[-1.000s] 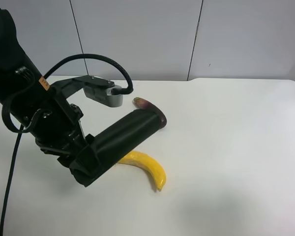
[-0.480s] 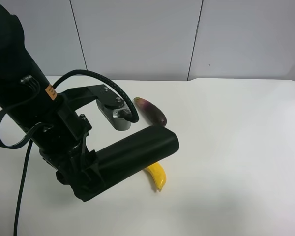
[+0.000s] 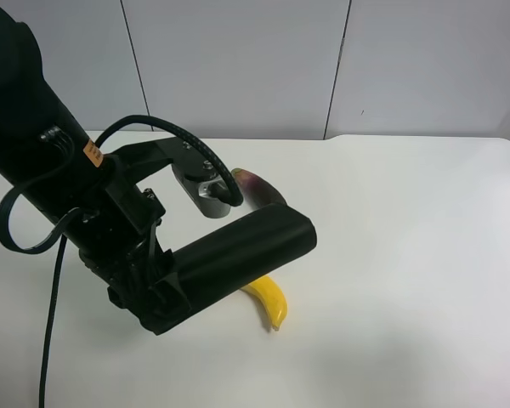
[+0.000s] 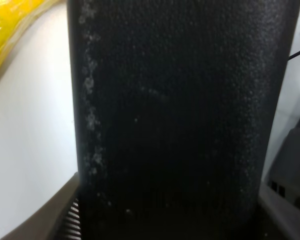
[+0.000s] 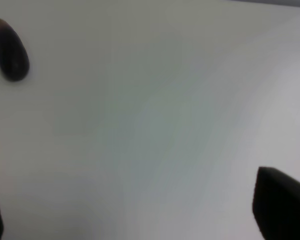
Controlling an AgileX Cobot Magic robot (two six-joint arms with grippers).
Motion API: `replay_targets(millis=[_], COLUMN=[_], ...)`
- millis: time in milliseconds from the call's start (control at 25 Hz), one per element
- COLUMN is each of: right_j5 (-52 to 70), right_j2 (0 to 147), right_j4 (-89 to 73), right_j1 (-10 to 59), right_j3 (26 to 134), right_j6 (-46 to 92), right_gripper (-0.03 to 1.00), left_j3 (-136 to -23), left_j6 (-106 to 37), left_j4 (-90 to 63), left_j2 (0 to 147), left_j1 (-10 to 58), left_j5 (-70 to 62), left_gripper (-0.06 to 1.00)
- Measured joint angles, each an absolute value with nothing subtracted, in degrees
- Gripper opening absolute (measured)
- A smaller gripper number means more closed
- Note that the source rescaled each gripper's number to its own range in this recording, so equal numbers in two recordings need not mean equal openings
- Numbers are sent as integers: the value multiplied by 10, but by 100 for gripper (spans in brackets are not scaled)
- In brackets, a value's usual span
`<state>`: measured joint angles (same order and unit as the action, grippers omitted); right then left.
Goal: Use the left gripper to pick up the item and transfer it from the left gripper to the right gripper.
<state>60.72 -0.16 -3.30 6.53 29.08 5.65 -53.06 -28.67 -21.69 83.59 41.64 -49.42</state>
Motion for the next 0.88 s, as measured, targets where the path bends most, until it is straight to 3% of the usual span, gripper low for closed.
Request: replay_targets(millis=[880], right_j5=[607], right_j2=[2], right_j4=[-60], right_j1=[65], right_j3=[291], right_j6=[54], right_gripper=[100], left_j3=[-570], left_j6=[-347], left_j4=[-175], left_j2=[836], left_j1=[416], left_j5=[-464], left_gripper=[7])
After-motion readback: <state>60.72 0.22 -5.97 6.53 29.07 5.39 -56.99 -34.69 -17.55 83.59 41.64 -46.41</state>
